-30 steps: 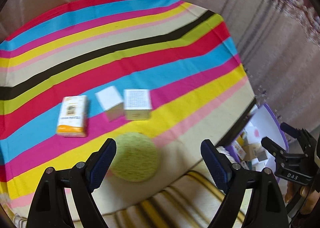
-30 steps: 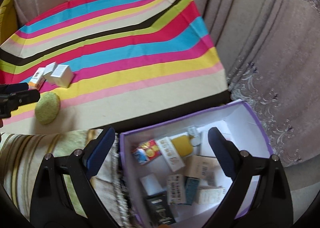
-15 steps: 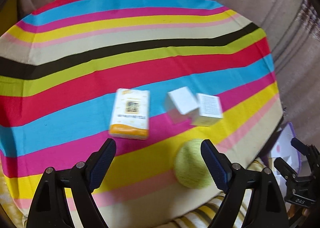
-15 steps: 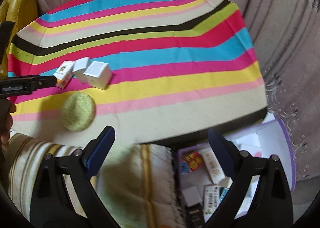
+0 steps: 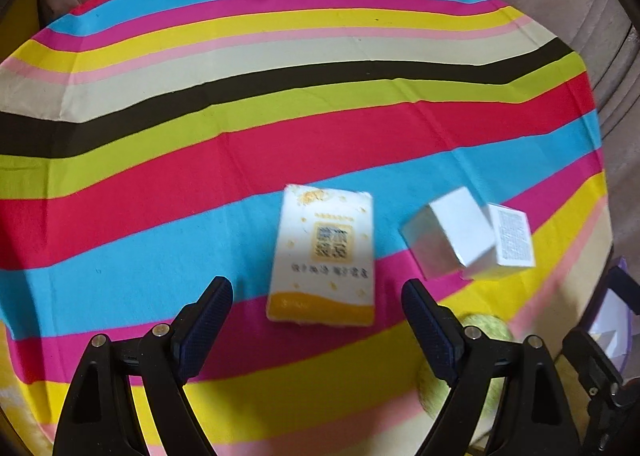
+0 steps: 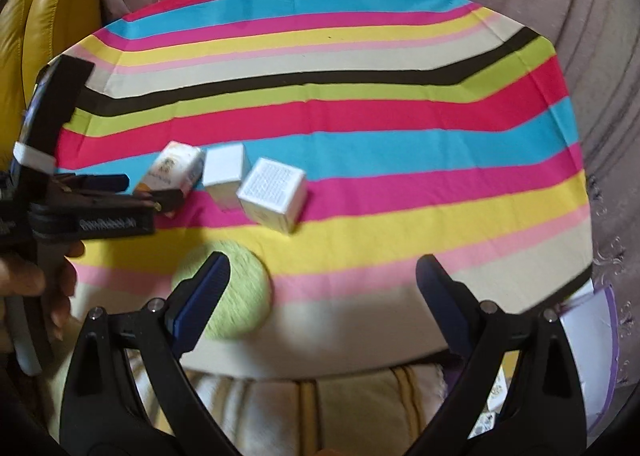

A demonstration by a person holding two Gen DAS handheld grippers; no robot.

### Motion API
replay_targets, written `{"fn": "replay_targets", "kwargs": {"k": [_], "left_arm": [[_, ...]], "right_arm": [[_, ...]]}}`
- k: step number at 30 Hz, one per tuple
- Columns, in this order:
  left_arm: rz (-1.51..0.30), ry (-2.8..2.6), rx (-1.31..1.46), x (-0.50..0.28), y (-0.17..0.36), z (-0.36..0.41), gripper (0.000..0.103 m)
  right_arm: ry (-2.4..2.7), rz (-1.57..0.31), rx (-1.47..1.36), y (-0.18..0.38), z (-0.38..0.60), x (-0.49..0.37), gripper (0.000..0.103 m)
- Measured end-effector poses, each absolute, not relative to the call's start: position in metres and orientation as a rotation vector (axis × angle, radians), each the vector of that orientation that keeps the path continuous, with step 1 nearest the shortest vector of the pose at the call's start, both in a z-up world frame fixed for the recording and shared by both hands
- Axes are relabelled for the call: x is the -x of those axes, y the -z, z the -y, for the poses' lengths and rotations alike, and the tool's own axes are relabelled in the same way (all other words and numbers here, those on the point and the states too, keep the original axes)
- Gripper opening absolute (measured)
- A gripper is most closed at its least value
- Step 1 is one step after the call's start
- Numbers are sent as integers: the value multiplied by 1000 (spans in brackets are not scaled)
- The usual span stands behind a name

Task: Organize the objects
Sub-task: 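Grasp the tissue pack with the left gripper while the right gripper grasps the small printed white box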

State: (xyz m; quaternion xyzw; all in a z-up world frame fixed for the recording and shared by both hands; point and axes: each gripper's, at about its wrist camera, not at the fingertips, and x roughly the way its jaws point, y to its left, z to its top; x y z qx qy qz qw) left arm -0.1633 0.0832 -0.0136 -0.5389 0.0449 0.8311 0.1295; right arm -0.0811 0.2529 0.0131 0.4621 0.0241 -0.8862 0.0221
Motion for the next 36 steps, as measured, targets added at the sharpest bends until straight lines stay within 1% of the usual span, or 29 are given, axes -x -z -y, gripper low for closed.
{"fn": "replay_targets", "kwargs": {"k": [3, 5, 8, 10, 13, 27, 30, 32, 33, 35, 36], "left_arm": [[-151, -2433, 1572, 168, 19, -83, 85], [-145, -2437, 1575, 172, 21, -82, 81], [-144, -2428, 1569, 175, 24, -86, 72], [-135, -2416, 1566, 175, 26, -87, 62], [-142, -2421, 1554, 172, 27, -90, 54], [18, -2492, 1512, 158, 15, -61, 53], [35, -2506, 1501, 155, 13, -60, 53], [40, -2522, 1489, 152, 10, -60, 53], [43, -2526, 1484, 151, 9, -60, 53], [52, -2532, 1475, 148, 7, -60, 53], [53, -2534, 1472, 147, 6, -61, 53]], "right_arm": [[2739, -67, -1430, -10, -245, 91, 95], [2737, -66, -1445, -6, -242, 97, 95], [2725, -34, -1472, 0, -238, 106, 95], [2721, -38, -1489, 4, -235, 112, 95], [2723, -18, -1509, 8, -234, 119, 95], [2784, -20, -1580, 24, -230, 147, 94], [2781, -6, -1601, 29, -233, 153, 84], [2767, 10, -1612, 33, -236, 156, 70], [2757, 15, -1619, 35, -237, 157, 67], [2749, 29, -1622, 37, -239, 157, 52], [2753, 28, -1619, 37, -239, 156, 49]]}}
